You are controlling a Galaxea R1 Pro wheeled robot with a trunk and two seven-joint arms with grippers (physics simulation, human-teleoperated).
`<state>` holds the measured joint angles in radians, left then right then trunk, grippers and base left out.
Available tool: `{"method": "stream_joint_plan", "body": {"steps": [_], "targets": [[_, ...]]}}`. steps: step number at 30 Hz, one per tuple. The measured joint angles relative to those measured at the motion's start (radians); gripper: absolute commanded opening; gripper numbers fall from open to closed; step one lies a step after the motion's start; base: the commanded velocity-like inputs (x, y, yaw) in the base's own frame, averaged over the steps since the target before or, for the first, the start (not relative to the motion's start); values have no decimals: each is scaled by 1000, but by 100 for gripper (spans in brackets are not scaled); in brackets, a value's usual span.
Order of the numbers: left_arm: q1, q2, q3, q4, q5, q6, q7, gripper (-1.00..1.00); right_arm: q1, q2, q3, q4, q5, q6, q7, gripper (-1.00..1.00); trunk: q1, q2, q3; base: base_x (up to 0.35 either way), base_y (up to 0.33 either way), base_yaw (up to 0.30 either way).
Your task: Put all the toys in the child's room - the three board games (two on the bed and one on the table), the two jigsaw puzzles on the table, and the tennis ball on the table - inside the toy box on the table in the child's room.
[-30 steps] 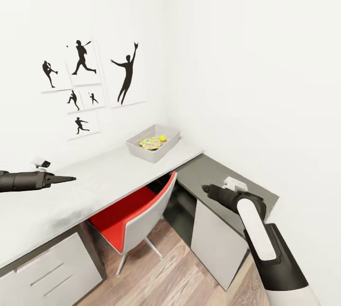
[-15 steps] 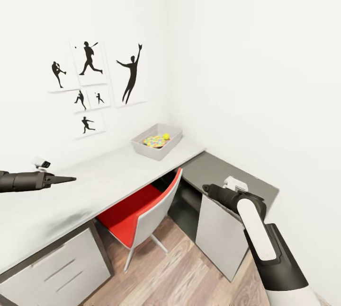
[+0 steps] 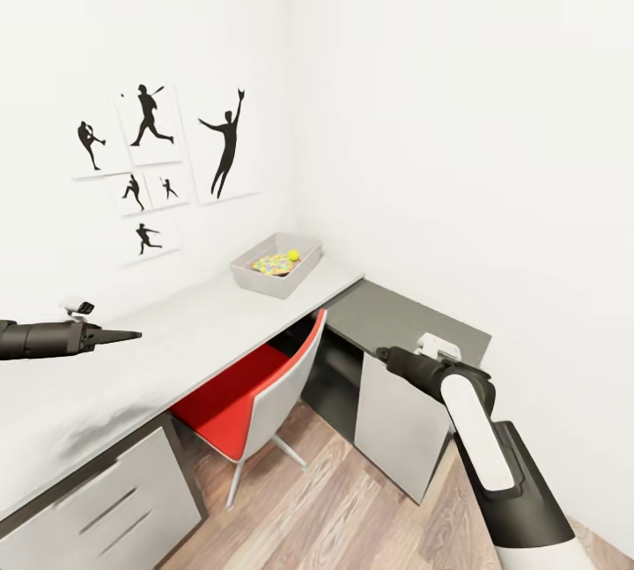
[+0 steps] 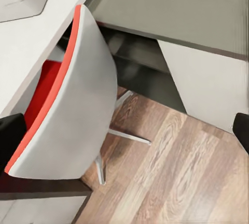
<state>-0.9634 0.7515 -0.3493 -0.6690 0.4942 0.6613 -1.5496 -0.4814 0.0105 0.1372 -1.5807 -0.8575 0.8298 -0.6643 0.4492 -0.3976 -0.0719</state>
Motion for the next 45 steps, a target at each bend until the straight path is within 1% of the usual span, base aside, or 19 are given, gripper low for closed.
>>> {"method": "stream_joint_plan", "body": {"steps": [4, 9, 14, 21, 25, 26, 30, 32, 38, 40, 45], "targets": [[1, 0, 0, 0, 0, 0, 0, 100, 10, -1, -1, 2, 0, -29, 33, 100, 0, 0, 5, -7, 8, -201], [3, 0, 0, 0, 0, 0, 0, 100, 18, -1, -7, 15, 2, -39, 65, 100, 0, 0, 11, -1, 2, -201], [6, 0, 0, 0, 0, 0, 0, 100, 19, -2, -9, 21, 3, -41, 71, 100, 0, 0, 18, -22, 0, -201], [7, 0, 0, 1, 0, -1, 0, 100, 33, -15, -28, 50, 2, -42, 73, 100, 0, 0, 27, -125, 15, -201], [8, 0, 0, 1, 0, 0, 0, 100, 51, -17, -39, 58, 2, -42, 76, 100, 0, 0, 32, -198, 151, -201], [8, 0, 0, 1, 0, -1, 0, 100, 57, -17, -48, 60, 2, -42, 81, 100, 0, 0, 33, -215, 192, -201], [9, 0, 0, 9, -1, -1, 0, 100, 82, -18, -77, 61, 3, -42, 124, 100, 0, 0, 38, -219, 203, -202], [9, 0, 0, 15, -1, -1, 0, 100, 91, -18, -84, 62, 6, -42, 141, 100, 0, 0, 40, -224, 210, -202], [9, 0, 0, 21, -1, -2, 0, 100, 102, -17, -89, 72, 9, -42, 158, 100, 0, 0, 48, -226, 212, -198], [9, 0, 0, 21, -1, -2, 0, 100, 103, -17, -90, 94, 10, -47, 159, 100, 0, 0, 50, -226, 213, -100], [9, 0, 0, 22, -1, -3, 0, 100, 103, -17, -91, 163, 10, -96, 162, 100, 0, 0, 51, -227, 213, -36]]}}
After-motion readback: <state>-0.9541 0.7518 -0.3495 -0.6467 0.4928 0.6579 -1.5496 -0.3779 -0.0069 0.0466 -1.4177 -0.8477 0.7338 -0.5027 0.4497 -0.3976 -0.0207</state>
